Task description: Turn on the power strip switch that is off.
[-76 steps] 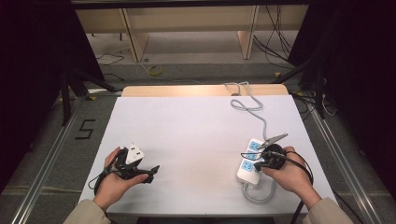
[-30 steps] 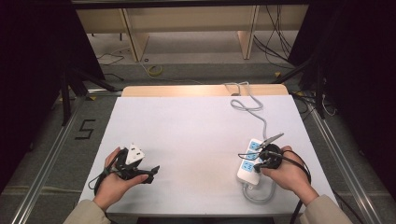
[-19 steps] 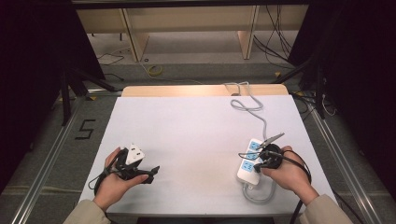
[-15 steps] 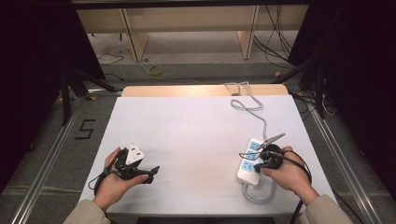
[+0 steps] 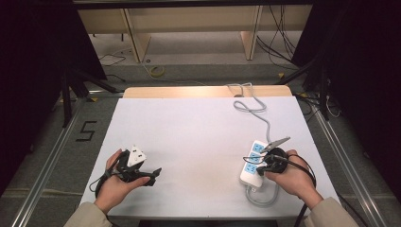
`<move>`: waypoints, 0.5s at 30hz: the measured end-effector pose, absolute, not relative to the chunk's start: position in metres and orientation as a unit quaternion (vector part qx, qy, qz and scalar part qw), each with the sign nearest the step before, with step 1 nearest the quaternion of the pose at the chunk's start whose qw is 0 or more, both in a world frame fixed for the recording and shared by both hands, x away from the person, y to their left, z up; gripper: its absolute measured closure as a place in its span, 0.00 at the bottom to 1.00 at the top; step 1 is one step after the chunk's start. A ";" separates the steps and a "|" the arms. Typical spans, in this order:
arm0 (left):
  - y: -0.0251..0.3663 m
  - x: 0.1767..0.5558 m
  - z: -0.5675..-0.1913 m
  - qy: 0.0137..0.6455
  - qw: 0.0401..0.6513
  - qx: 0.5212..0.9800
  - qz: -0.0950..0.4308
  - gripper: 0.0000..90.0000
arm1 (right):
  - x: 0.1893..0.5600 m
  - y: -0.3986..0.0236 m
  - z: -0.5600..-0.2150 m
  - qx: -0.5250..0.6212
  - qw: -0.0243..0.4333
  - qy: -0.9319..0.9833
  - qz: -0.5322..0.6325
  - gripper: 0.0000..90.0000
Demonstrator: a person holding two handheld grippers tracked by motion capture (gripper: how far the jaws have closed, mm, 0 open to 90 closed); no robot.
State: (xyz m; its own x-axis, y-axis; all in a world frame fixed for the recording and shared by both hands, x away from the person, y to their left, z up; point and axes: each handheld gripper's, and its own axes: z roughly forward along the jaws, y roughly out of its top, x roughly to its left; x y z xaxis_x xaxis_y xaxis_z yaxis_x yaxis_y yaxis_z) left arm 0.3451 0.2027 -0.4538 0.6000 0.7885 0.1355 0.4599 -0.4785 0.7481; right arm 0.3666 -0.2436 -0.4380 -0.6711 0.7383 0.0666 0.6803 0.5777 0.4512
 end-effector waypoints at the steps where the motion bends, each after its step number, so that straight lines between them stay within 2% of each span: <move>1: 0.203 0.345 -0.454 0.378 0.343 0.826 0.239 0.11 | 0.366 -0.243 -0.438 0.400 0.065 0.886 0.226 1.00; 15: 0.203 0.345 -0.454 0.378 0.343 0.826 0.239 0.11 | 0.367 -0.244 -0.437 0.397 0.065 0.886 0.230 1.00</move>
State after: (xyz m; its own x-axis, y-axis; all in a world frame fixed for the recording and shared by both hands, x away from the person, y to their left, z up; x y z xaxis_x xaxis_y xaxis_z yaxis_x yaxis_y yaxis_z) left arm 0.3451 0.2027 -0.4539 0.6003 0.7881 0.1358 0.4596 -0.4790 0.7479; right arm 0.3666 -0.2440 -0.4369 -0.6762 0.7336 0.0671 0.6738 0.5791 0.4590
